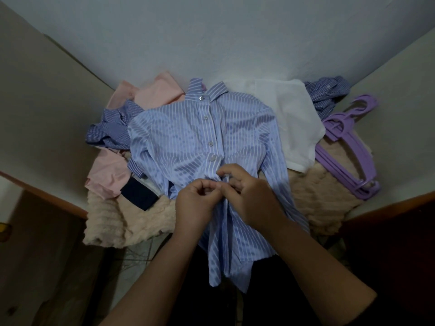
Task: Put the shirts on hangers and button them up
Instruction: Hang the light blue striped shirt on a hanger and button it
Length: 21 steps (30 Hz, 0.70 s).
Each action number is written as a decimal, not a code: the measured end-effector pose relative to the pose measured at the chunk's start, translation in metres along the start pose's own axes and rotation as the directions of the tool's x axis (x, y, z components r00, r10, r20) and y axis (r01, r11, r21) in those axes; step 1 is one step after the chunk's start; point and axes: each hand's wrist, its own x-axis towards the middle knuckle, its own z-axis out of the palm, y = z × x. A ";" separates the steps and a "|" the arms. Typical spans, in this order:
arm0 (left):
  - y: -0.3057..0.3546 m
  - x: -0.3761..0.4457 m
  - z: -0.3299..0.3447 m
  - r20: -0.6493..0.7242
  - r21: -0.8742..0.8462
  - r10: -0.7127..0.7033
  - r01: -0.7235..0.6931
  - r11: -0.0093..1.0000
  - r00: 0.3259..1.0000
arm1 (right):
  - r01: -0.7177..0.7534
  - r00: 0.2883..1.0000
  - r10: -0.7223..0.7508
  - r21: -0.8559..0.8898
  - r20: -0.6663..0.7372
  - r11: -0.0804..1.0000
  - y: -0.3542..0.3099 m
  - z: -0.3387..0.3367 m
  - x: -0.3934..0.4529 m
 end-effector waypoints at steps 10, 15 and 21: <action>-0.004 -0.001 -0.002 0.086 0.148 0.026 -0.039 0.988 0.996 | -0.253 0.967 0.248 0.138 0.055 0.957 0.015 0.006 0.002; 0.000 -0.003 -0.005 0.148 0.126 -0.019 0.001 0.992 0.989 | -0.326 0.945 0.325 0.211 0.040 0.921 0.021 0.006 0.001; 0.009 0.006 -0.014 0.266 0.017 -0.143 0.144 0.989 0.953 | -0.303 0.952 0.305 0.264 0.033 0.916 0.020 0.004 -0.001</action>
